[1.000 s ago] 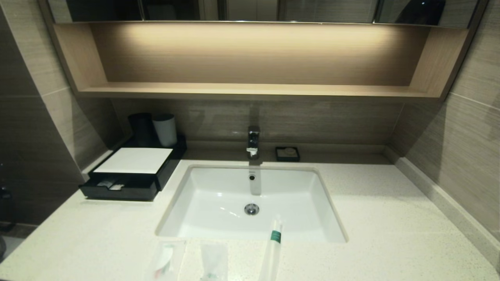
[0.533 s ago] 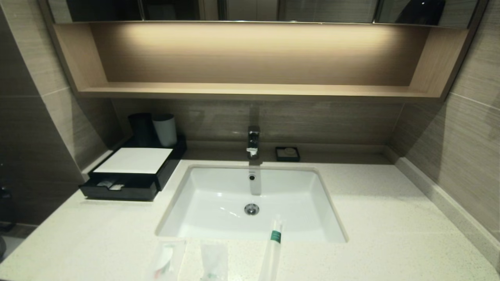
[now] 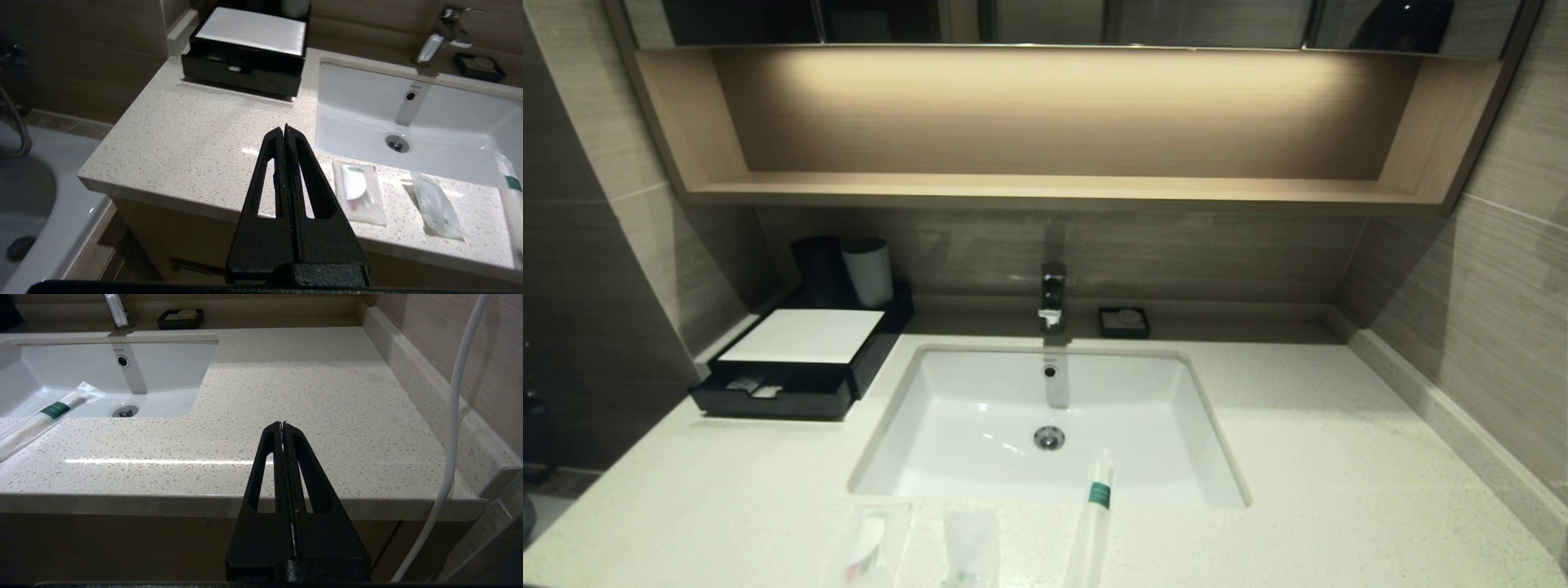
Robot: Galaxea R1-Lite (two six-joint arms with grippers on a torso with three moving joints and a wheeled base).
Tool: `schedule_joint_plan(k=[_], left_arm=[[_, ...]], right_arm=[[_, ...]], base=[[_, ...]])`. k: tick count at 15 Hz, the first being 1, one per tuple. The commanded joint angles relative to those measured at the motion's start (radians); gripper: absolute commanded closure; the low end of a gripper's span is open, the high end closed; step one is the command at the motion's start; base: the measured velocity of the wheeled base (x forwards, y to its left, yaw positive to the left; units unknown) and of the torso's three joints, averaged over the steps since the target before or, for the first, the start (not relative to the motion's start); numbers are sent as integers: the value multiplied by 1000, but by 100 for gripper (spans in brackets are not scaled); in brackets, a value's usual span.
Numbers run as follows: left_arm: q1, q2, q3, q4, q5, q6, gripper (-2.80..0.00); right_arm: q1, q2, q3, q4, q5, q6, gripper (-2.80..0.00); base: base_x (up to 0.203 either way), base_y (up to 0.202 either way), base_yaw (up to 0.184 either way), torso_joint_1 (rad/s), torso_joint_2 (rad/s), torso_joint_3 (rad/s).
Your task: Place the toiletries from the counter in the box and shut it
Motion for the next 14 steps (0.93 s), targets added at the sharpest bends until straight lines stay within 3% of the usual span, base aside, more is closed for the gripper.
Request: schedule_joint_plan(k=[1, 6, 14], left_arm=[[3, 308, -46, -29, 47, -24, 0], [17, 644, -111, -92, 94, -132, 0], [114, 1016, -207, -231, 88, -135, 0]], right_arm=[[0, 1, 0, 0, 0, 0, 0], [0, 1, 0, 0, 0, 0, 0], [0, 1, 0, -1, 0, 0, 0]], base=[[0, 0, 0, 0, 0, 0], [0, 0, 0, 0, 0, 0], [0, 0, 0, 0, 0, 0]])
